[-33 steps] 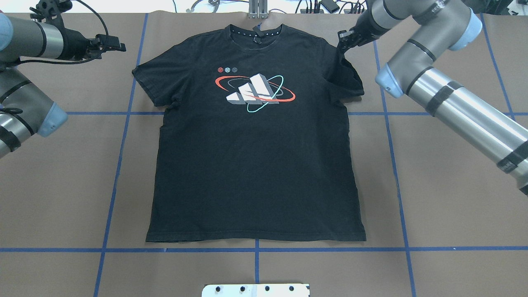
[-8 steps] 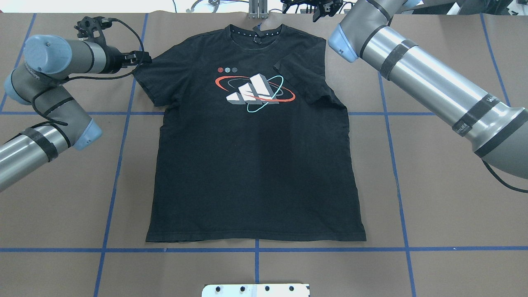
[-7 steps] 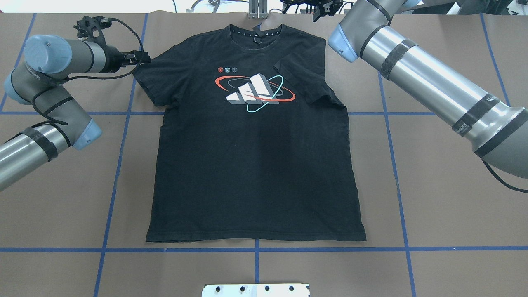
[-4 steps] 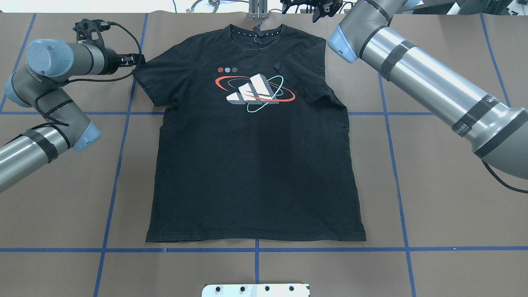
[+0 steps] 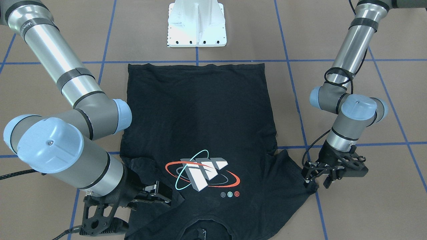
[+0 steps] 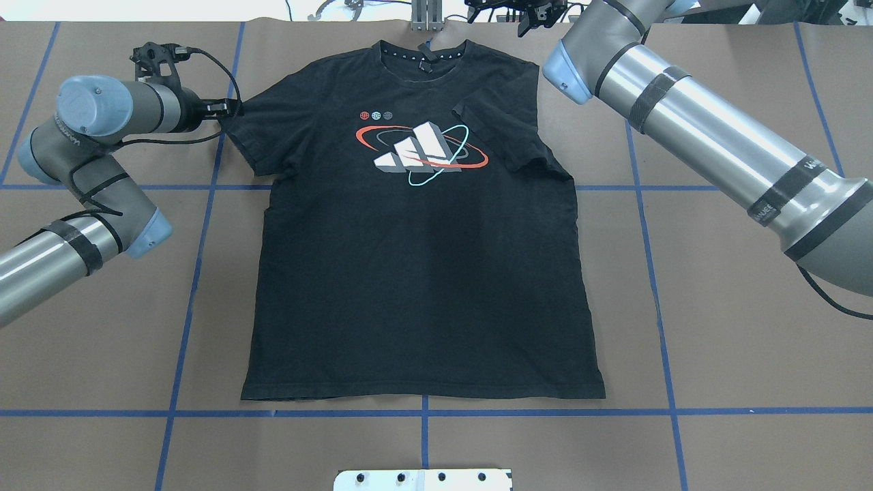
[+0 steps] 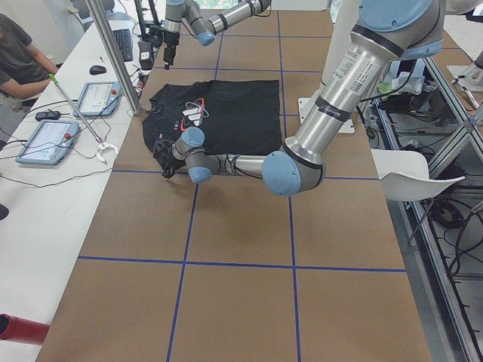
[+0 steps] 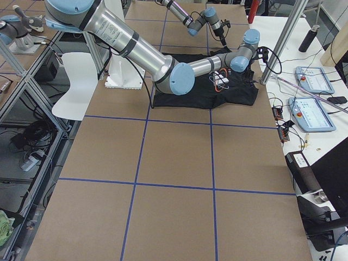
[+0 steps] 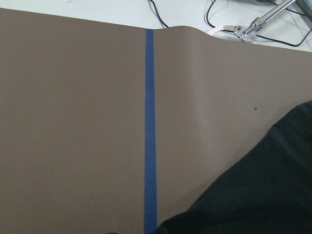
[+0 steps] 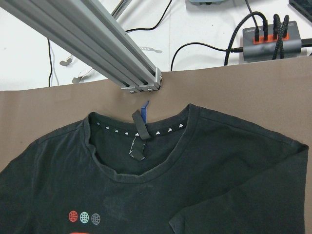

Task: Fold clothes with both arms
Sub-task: 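Move the left gripper to the other sleeve while the right gripper withdraws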

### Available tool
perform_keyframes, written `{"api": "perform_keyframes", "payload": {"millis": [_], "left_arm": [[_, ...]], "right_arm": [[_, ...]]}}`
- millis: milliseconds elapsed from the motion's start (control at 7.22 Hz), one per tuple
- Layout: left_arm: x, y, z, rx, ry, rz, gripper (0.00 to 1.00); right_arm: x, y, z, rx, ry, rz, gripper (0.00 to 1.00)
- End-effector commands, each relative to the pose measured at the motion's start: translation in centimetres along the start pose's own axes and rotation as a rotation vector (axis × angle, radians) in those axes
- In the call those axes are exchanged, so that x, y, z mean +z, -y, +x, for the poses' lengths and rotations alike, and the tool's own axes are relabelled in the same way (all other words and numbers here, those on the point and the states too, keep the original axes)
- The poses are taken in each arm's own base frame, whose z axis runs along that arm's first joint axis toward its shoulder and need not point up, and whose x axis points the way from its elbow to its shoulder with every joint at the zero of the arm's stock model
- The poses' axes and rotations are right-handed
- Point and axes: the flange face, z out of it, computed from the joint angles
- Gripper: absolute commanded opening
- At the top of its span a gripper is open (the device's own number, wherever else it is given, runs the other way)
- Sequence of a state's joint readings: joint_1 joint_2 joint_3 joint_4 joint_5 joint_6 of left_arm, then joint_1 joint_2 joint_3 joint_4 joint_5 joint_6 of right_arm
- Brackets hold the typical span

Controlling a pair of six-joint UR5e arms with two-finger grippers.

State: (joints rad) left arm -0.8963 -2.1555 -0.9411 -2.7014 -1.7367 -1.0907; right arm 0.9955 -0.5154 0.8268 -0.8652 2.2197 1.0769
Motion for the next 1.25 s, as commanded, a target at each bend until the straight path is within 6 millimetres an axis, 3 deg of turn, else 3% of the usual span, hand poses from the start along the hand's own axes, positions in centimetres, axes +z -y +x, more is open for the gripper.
{"api": "perform_keyframes", "payload": {"millis": [0, 277, 693, 1108], "left_arm": [[0.3, -0.2, -0.3, -0.001, 0.011, -0.001, 0.75], [0.5, -0.3, -0.5, -0.001, 0.015, -0.003, 0.74], [0.5, 0.0, 0.3, 0.001, 0.007, 0.000, 0.59], [0.7, -0.7, 0.5, 0.006, 0.005, -0.008, 0.57]], "right_arm": [[0.0, 0.0, 0.0, -0.001, 0.000, 0.000, 1.00], [0.0, 0.0, 0.1, -0.001, -0.001, -0.001, 1.00], [0.1, -0.1, 0.0, 0.000, -0.001, -0.002, 1.00], [0.1, 0.0, 0.3, 0.001, -0.003, -0.002, 1.00]]}}
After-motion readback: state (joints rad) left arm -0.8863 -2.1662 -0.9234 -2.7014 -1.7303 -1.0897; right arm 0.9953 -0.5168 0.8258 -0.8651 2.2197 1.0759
